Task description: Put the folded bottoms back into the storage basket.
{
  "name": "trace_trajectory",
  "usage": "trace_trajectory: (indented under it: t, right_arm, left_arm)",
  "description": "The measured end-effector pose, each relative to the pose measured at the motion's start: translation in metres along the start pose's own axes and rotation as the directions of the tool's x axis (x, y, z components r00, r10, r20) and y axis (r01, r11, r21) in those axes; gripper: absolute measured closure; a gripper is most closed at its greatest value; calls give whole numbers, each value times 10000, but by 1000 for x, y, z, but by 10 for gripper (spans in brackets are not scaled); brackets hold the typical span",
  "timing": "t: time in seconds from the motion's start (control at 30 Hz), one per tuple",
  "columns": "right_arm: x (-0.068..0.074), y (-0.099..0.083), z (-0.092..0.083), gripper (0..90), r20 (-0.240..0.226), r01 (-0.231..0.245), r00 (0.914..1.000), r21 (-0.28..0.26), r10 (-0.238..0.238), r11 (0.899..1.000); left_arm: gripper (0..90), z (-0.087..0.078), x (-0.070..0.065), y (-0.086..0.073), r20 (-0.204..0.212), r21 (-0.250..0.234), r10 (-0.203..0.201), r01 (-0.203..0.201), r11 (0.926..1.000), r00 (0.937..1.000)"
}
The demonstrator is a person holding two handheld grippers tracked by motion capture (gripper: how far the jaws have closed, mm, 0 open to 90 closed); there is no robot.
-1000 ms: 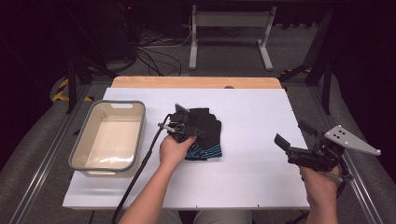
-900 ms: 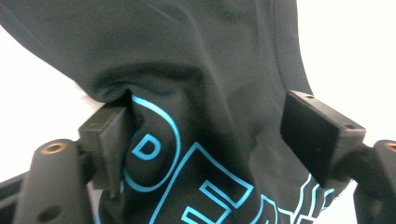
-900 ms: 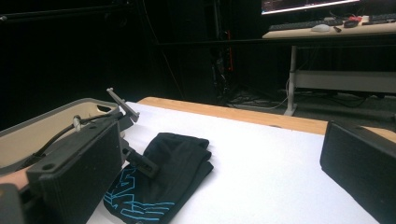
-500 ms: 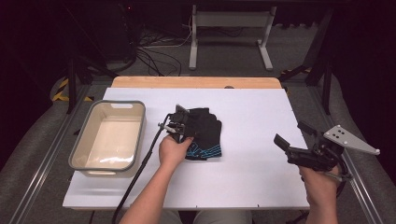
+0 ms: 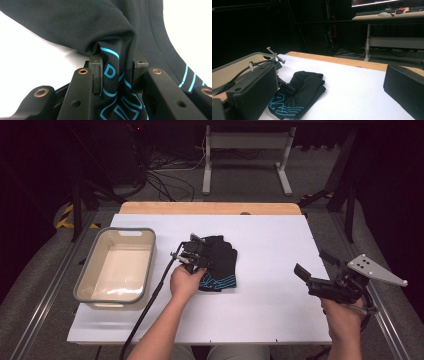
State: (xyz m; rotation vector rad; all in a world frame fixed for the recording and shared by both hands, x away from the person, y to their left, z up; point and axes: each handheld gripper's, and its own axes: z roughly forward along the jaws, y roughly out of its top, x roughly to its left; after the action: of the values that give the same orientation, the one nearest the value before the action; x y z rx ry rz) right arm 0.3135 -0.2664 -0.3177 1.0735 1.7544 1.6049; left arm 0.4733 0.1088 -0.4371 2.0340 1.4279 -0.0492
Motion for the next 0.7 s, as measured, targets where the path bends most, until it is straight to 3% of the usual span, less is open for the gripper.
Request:
trace_trajectory:
  t: [0.3, 0.47, 0.7]
  right_arm:
    - [1, 0, 1, 0, -44, -4, 10000, 19, 4, 10000]
    - [2, 0, 1, 0, -32, 16, 10000, 42, -16, 10000]
    - [2, -1, 2, 0, -37, 55, 10000, 84, -54, 10000]
  left_arm:
    - [720, -25, -7, 0, 99, -238, 524, -522, 9984, 9986]
    - [719, -45, -12, -4, 540, -626, 837, -803, 9948, 9950]
    - [719, -78, -8, -6, 697, -1189, 799, -713, 9903, 9944]
